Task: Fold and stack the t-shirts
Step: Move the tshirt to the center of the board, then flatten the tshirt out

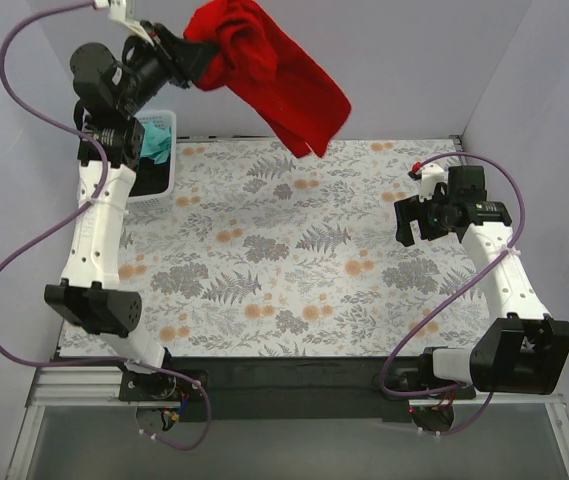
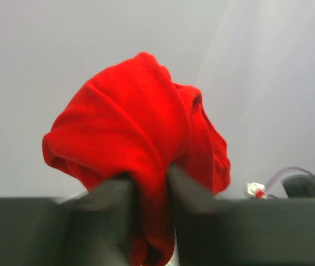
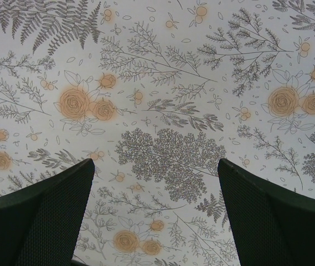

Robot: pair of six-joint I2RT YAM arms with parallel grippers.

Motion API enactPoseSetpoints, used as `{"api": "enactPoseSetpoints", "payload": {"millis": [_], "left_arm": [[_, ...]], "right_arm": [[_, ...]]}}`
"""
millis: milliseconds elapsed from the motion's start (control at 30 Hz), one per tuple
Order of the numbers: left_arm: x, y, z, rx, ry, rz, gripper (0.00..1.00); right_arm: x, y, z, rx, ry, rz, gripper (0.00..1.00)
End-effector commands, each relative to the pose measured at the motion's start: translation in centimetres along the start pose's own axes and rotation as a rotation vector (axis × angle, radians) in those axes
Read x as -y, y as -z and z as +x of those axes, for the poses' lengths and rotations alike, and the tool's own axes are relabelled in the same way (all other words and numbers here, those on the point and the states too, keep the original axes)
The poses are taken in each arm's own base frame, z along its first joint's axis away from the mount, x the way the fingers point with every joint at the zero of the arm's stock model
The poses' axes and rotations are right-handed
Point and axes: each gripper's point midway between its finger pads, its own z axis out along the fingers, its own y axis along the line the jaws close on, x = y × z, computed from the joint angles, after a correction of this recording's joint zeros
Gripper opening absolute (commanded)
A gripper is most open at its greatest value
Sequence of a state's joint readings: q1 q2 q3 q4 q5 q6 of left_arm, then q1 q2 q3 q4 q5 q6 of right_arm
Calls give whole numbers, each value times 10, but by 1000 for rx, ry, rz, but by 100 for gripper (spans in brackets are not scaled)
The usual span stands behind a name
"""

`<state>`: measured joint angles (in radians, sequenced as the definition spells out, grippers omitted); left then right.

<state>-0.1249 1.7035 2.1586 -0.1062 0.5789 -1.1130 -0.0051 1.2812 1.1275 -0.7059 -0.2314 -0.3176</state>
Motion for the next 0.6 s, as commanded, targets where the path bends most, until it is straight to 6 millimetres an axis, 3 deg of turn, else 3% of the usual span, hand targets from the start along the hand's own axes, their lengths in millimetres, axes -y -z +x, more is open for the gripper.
{"api": "enactPoseSetpoints", "payload": {"millis": [0, 33, 67, 100, 133, 167, 233, 267, 367, 500, 533, 567], "left_arm": [[18, 44, 40, -117, 213, 7, 36], [-7, 74, 89, -228, 336, -89, 65], [-37, 91, 126, -293, 409, -180, 87], [-47, 117, 143, -345, 463, -199, 89], [-82, 149, 158, -364, 507, -313, 89], [-100, 187, 211, -460, 635, -421, 89], [-123, 230, 240, -516, 626, -524, 89], [-123, 248, 263, -566, 662, -566, 90], [-115, 262, 278, -614, 572, -523, 90], [-93, 257, 309, -797, 413, -399, 73], [-79, 251, 324, -865, 368, -352, 69], [-80, 255, 338, -927, 326, -348, 69]], "right_arm": [[3, 12, -16, 63, 16, 23, 98], [3, 13, -15, 65, 20, 29, 98], [3, 14, -16, 67, 27, 30, 98], [2, 15, -14, 67, 31, 28, 98], [2, 16, -13, 67, 45, 27, 98], [1, 16, -12, 66, 50, 24, 98], [-3, 15, -9, 60, 69, -3, 98], [-5, 13, -5, 44, 87, -18, 98], [-18, 3, 10, -24, 148, -80, 97], [-32, -10, 35, -127, 252, -105, 85], [-34, -11, 40, -141, 268, -106, 83], [-38, -15, 49, -165, 284, -117, 81]]}}
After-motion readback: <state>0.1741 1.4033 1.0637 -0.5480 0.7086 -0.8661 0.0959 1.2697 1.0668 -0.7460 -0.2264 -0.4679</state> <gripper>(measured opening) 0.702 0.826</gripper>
